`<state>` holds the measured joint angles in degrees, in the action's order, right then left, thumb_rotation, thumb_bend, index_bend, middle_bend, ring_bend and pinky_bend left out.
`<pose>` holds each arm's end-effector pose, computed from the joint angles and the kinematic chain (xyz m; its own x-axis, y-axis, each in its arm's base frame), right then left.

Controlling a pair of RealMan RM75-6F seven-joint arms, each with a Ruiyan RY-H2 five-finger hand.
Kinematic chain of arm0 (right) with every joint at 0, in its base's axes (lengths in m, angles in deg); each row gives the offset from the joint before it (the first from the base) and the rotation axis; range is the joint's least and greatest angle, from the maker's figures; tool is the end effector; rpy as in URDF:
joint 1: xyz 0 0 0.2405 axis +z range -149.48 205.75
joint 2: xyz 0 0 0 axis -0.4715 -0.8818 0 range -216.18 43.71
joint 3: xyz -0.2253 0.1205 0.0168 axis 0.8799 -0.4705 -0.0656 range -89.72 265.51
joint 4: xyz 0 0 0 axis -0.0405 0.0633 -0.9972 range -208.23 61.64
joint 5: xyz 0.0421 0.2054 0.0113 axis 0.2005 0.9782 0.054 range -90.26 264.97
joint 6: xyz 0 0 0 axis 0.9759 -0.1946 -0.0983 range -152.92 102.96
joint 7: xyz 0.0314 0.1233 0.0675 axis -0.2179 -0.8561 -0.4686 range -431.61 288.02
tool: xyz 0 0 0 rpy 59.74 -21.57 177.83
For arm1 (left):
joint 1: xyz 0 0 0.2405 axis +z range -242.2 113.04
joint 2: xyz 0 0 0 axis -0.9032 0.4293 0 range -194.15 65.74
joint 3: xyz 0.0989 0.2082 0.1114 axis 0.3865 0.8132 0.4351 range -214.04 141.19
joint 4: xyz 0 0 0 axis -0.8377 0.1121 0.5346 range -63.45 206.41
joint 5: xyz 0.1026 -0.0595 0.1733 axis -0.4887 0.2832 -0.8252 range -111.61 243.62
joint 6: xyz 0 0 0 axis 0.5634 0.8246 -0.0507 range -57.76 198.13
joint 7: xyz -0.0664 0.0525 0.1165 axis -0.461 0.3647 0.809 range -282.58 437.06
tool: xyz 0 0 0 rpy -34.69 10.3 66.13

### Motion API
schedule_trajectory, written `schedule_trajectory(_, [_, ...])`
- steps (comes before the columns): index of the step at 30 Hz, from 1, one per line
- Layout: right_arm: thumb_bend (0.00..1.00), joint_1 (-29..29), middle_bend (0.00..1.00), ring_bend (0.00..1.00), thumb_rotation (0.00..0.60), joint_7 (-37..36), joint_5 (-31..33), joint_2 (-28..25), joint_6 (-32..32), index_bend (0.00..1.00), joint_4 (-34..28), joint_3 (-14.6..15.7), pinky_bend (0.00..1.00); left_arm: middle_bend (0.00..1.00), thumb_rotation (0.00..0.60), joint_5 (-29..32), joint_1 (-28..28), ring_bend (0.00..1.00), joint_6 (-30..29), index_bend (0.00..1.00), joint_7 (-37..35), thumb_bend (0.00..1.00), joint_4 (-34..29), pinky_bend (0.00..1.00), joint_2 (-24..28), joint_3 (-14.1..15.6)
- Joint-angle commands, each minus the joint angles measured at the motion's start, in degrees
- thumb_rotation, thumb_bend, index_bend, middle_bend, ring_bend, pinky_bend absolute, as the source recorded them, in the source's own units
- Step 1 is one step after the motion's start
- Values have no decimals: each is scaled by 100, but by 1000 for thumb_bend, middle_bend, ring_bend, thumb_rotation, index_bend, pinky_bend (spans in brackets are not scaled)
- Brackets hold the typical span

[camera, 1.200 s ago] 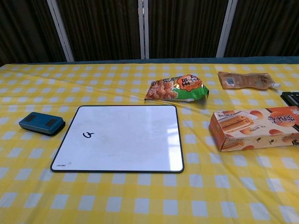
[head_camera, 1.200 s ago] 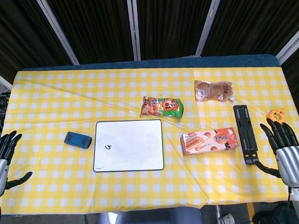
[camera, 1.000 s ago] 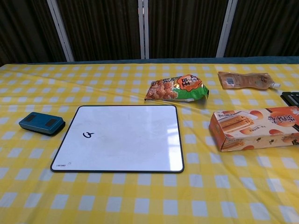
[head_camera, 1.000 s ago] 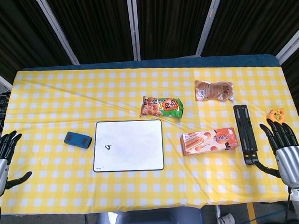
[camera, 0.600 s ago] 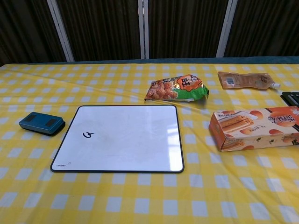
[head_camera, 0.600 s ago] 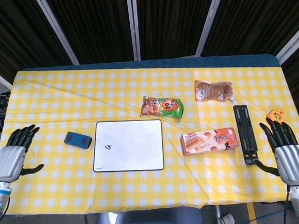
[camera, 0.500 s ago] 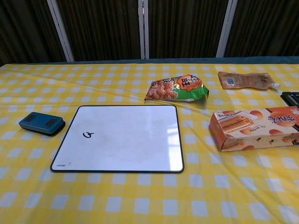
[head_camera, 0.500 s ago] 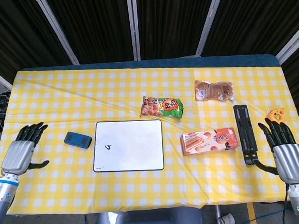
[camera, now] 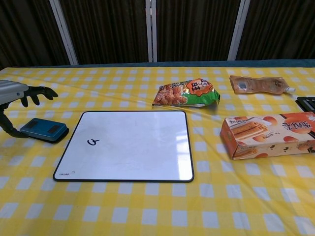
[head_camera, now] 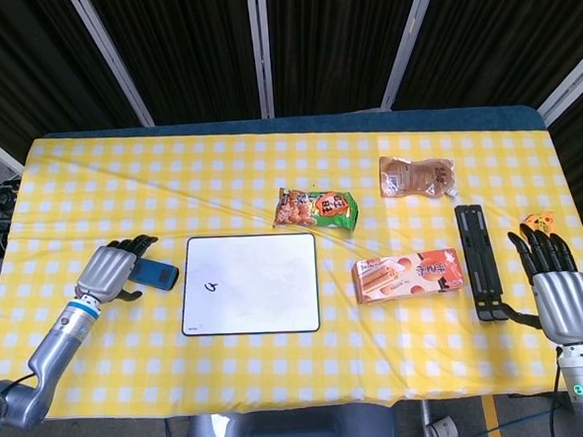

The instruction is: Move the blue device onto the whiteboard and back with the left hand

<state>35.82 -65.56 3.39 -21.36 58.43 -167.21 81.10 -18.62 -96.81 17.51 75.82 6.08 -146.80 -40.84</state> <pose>-0.2946 -0.2094 0.1602 0.4469 0.0538 0.8930 -0.8934 -0.0234 0.4486 -0.2831 0.3372 0.0365 0.5914 0.2667 0.7610 0.7968 -0.3384 -0.5006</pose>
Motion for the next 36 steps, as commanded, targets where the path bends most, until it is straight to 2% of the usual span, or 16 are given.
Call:
schedule_trajectory(1, [0, -5, 0, 0, 600, 8, 26, 3, -2, 0, 14, 1, 0, 142, 600, -97, -177, 248, 162, 131, -171, 98, 250, 311, -169, 82])
schedule_trajectory(6, [0, -22, 0, 0, 600, 0, 63, -1, 12, 0, 39, 4, 0, 162, 600, -158, -291, 264, 192, 157, -136, 106, 422, 325, -296, 149])
schedule_trajectory(13, [0, -34, 0, 0, 600, -26, 93, -17, 25, 0, 57, 1, 0, 173, 600, -31, -402, 287, 372, 180, 82, 189, 457, 375, -352, 183])
schedule_trajectory(18, [0, -33, 0, 0, 600, -50, 85, -14, 40, 0, 73, 0, 0, 184, 600, 93, -422, 305, 414, 216, 252, 194, 426, 408, -345, 181])
schedule_trajectory(26, [0, -21, 0, 0, 600, -55, 81, -5, 21, 0, 73, 11, 0, 311, 600, 261, -418, 426, 460, 370, 405, 202, 413, 533, -352, 206])
schedule_trajectory(32, [0, -26, 0, 0, 600, -49, 64, -7, 42, 0, 60, 19, 0, 356, 600, 351, -400, 472, 442, 426, 420, 235, 389, 574, -347, 207])
schedule_trajectory(36, [0, -33, 0, 0, 600, -51, 49, -13, 66, 0, 48, 21, 0, 377, 600, 305, -363, 494, 215, 452, 239, 253, 193, 592, -238, 160])
